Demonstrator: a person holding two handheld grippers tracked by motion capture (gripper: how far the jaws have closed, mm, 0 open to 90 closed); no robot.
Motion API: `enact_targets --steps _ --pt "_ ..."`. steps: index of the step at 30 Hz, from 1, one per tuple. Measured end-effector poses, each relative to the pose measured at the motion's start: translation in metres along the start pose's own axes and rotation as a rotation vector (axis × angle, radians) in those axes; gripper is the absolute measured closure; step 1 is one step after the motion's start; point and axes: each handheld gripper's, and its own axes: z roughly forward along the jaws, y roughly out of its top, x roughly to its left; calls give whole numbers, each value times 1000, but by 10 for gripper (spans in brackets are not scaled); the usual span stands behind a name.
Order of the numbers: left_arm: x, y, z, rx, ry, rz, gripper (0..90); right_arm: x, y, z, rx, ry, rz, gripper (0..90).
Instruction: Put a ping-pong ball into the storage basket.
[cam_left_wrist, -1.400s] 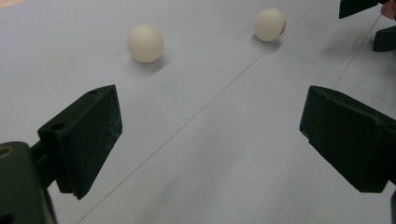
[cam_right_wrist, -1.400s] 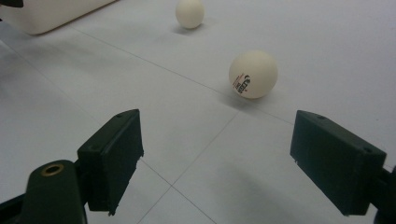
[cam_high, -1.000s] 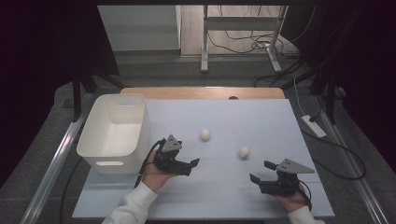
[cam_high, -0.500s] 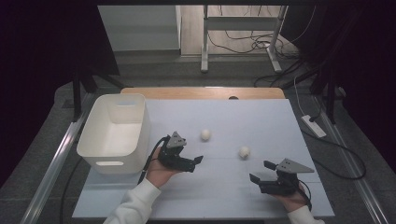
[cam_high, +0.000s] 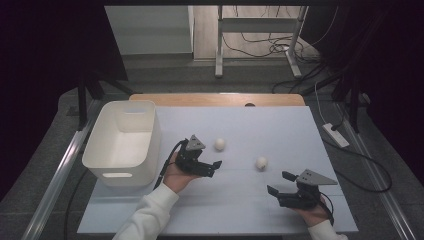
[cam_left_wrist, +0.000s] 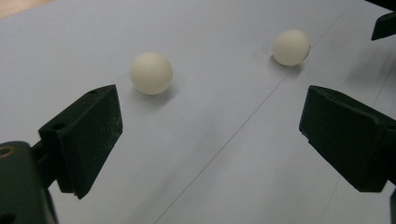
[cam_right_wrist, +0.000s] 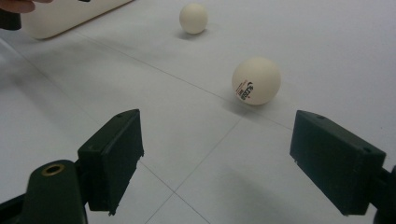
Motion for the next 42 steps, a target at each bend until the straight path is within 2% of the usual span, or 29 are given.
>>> enact_targets --steps 7,14,17,32,42 --pt "10 3 8 15 4 -2 71 0 0 1 1 -1 7 174" --pt "12 9 9 14 1 -3 71 -1 0 1 2 -5 10 175" --pt "11 13 10 9 9 10 72 -1 0 1 0 -7 8 175" --pt "17 23 23 18 -3 -8 73 -1 -1 1 2 -15 16 175" --pt "22 28 31 32 20 -14 74 -2 -1 0 -2 -22 21 175"
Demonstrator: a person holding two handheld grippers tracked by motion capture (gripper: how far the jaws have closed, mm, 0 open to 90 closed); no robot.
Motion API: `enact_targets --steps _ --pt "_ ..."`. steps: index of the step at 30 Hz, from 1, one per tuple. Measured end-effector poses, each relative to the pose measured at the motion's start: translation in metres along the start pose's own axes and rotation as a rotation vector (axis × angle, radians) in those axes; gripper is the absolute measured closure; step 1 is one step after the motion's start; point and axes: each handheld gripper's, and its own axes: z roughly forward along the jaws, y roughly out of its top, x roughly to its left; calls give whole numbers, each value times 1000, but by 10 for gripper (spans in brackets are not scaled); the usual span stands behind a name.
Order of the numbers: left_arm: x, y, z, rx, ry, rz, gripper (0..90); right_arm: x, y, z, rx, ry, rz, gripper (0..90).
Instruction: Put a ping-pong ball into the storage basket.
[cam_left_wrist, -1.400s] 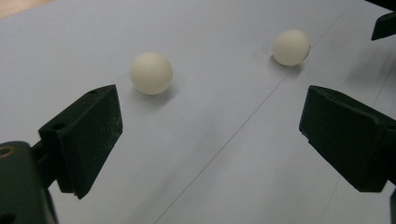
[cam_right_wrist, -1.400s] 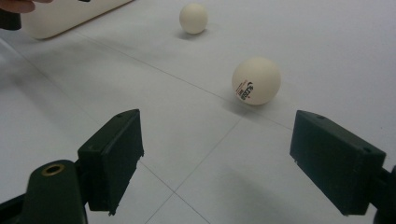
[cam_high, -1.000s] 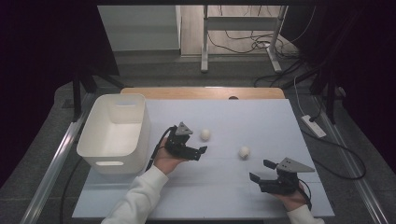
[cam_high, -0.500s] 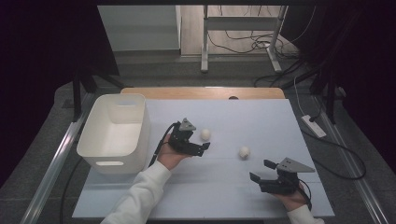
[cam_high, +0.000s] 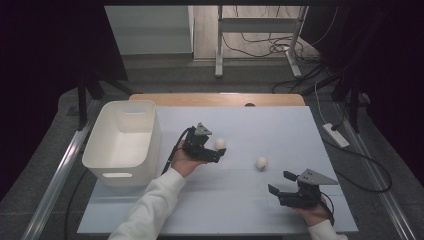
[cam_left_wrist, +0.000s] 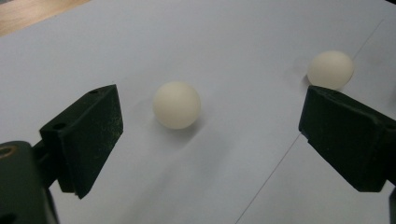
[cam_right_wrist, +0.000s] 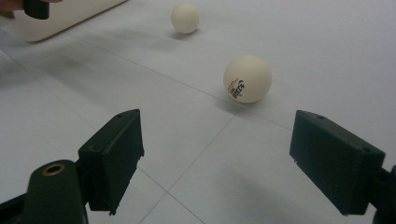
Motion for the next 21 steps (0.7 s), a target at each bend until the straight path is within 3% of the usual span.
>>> enact_targets --steps 21 --pt "9 5 30 78 13 -13 75 0 0 0 3 -3 -6 175"
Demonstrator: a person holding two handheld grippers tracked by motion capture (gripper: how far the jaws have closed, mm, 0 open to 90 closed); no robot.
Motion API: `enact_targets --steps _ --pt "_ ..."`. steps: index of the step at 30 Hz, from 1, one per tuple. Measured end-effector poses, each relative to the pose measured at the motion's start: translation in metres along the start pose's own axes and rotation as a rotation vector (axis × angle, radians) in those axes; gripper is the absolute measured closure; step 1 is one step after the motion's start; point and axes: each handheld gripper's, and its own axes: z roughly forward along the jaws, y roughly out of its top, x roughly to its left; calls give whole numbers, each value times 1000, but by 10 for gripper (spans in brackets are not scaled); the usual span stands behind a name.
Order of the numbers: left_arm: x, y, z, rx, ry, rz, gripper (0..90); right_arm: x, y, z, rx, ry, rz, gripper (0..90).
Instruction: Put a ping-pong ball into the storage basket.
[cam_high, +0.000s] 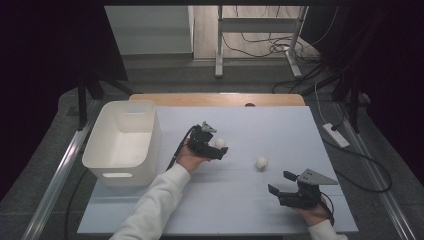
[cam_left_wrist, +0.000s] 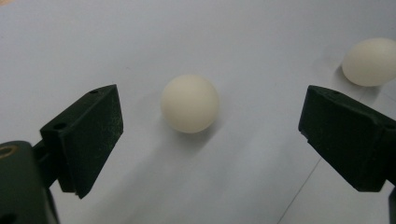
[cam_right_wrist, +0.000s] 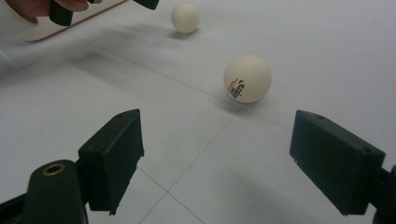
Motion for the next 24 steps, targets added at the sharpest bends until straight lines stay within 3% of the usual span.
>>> enact_targets --steps 24 --pt "10 6 21 52 11 -17 83 0 0 0 -5 0 2 175"
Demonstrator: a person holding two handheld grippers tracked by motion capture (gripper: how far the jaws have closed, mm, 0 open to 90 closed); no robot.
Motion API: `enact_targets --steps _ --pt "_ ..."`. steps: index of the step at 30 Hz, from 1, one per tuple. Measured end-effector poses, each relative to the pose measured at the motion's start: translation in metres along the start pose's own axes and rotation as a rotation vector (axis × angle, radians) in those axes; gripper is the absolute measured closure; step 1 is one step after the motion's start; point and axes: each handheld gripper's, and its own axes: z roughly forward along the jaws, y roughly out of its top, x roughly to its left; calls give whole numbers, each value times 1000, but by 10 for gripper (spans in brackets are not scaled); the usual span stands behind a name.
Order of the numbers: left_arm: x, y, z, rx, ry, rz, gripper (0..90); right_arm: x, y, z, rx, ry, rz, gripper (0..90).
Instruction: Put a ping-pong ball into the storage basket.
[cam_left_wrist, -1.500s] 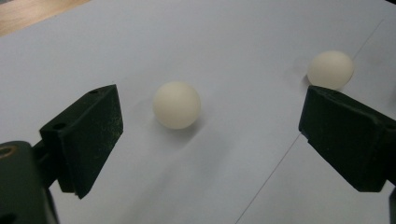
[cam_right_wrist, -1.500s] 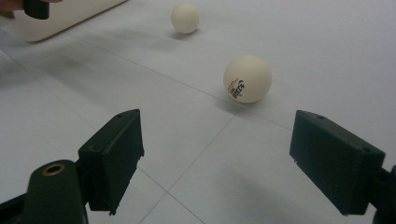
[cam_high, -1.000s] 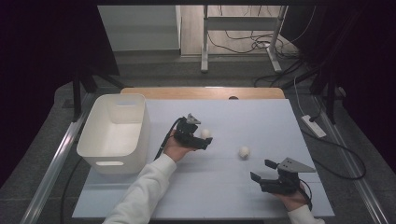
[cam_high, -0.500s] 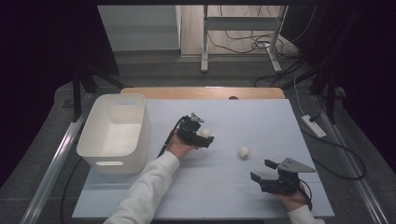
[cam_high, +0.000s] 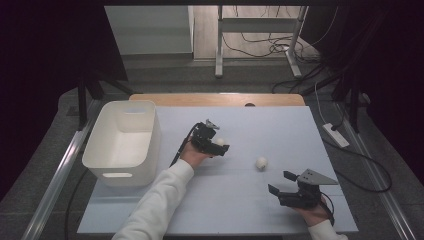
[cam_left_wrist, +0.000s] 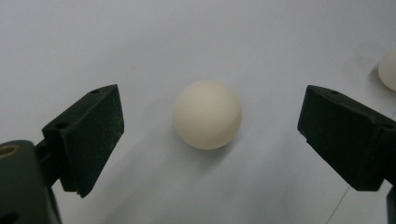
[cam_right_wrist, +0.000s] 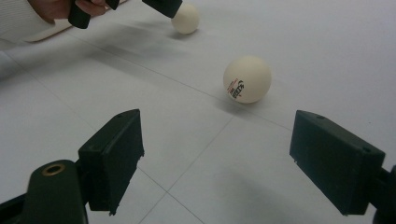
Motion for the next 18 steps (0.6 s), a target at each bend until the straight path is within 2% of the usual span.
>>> enact_targets --steps 18 --pt "5 -1 15 31 -30 0 171 0 0 0 1 0 3 175"
